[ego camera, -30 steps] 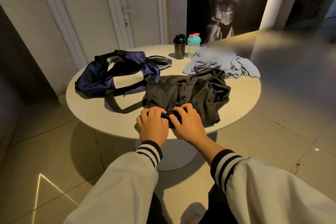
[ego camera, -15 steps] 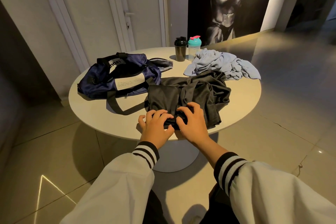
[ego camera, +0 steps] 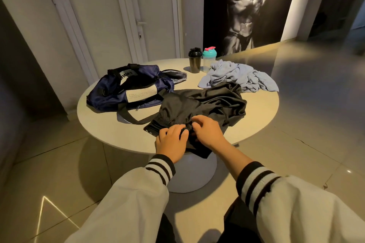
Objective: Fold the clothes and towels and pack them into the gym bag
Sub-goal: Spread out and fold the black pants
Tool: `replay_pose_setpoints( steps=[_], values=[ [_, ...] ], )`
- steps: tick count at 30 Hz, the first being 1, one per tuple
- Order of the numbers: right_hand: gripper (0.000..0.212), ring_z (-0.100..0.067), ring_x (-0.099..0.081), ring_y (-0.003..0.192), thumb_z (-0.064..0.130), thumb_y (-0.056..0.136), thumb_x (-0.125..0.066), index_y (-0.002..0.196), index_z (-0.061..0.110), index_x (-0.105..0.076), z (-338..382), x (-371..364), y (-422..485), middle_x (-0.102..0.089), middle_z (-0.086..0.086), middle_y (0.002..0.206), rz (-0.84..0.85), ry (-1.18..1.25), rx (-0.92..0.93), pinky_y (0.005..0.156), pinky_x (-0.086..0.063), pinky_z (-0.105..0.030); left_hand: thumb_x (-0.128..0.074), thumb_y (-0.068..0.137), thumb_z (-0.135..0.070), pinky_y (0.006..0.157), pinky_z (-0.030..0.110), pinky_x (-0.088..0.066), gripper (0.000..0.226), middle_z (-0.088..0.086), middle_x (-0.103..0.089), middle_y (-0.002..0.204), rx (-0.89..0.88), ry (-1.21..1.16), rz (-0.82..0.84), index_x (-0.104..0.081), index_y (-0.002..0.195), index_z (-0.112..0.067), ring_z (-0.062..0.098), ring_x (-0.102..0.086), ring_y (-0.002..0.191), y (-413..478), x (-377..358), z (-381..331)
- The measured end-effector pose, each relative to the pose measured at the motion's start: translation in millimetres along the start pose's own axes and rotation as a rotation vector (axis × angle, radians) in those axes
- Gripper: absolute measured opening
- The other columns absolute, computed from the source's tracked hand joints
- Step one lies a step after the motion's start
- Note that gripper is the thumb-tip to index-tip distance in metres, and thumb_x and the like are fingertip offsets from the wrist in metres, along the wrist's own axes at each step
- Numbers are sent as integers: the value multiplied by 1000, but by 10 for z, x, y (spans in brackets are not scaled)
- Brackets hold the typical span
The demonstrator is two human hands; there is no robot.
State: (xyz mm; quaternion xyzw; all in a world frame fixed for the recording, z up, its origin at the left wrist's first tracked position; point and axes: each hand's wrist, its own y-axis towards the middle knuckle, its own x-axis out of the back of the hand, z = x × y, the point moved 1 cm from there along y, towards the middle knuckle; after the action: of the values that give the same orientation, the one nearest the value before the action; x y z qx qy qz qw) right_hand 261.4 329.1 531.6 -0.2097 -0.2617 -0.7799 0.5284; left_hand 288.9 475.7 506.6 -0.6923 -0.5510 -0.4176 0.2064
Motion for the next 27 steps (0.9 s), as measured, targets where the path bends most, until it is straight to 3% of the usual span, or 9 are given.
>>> replay_pose_setpoints(
  steps=[4, 7, 9, 13, 16, 19, 23, 25, 27],
  values=[
    [37, -27, -47, 132, 26, 95, -49, 128, 26, -65, -260, 213, 133, -55, -3, 139, -111, -381, 156, 113, -37, -44, -33, 103, -48, 120, 48, -10, 33, -11, -54, 136, -70, 129, 45, -59, 117, -33, 22, -37, 134, 71, 56, 38],
    [51, -26, -16, 151, 55, 99, -37, 148, 40, -41, -327, 194, 114, -27, 5, 162, 175, -544, 50, 118, -6, -58, -33, 105, -37, 120, 51, 0, 27, -8, -52, 137, -106, 149, 99, -58, 112, -30, 23, -36, 137, 110, 63, 26],
    [56, -26, -18, 149, 63, 99, -29, 151, 43, -34, -365, 143, 51, -26, 6, 162, 237, -606, -37, 116, -10, -59, -37, 104, -32, 121, 49, 0, 22, -8, -47, 146, -109, 138, 78, -59, 110, -30, 25, -31, 143, 160, 47, 77],
    [51, -30, -31, 137, 58, 101, -26, 143, 36, -45, -344, 143, -95, -42, 1, 148, 70, -699, -113, 109, -20, -53, -42, 102, -34, 121, 48, -18, 18, -2, -16, 165, 14, 129, -48, -57, 113, -36, 29, -8, 151, 190, -19, 161],
    [49, -30, -52, 116, 57, 101, -27, 119, 26, -61, -249, 136, -117, -55, -4, 124, -1, -768, -80, 105, -25, -50, -38, 105, -35, 115, 45, -28, 24, 0, -11, 166, 106, 159, -96, -55, 121, -40, 29, -20, 144, 199, -7, 120],
    [39, -28, -61, 94, 49, 102, -37, 88, 21, -62, -170, 131, -49, -61, -2, 97, -48, -599, 15, 99, -37, -45, -39, 106, -21, 116, 40, -29, 34, 3, -14, 166, 63, -6, 2, -54, 134, -33, 29, -26, 145, 339, 11, 93],
    [34, -24, -42, 129, 42, 99, -49, 129, 30, -62, -139, 53, 88, -52, 0, 135, -57, -500, 199, 103, -31, -43, -39, 105, -9, 114, 28, -26, 45, 3, -14, 166, 48, -152, 75, -42, 149, -18, 22, -26, 148, 444, 65, 77],
    [46, -22, -22, 146, 48, 101, -43, 145, 36, -46, -168, 14, 148, -34, 1, 156, 77, -513, 149, 114, -18, -51, -39, 105, -10, 116, 27, -23, 47, 3, -19, 165, 72, -160, 54, -38, 151, -14, 20, -25, 149, 463, 71, 99],
    [49, -23, -28, 146, 54, 102, -34, 146, 35, -45, -207, -7, 187, -36, 0, 156, 205, -550, 50, 114, -20, -54, -43, 103, -14, 119, 31, -23, 49, 3, -24, 163, 121, -189, 6, -38, 152, -13, 21, -27, 148, 469, 67, 148]
  ],
)
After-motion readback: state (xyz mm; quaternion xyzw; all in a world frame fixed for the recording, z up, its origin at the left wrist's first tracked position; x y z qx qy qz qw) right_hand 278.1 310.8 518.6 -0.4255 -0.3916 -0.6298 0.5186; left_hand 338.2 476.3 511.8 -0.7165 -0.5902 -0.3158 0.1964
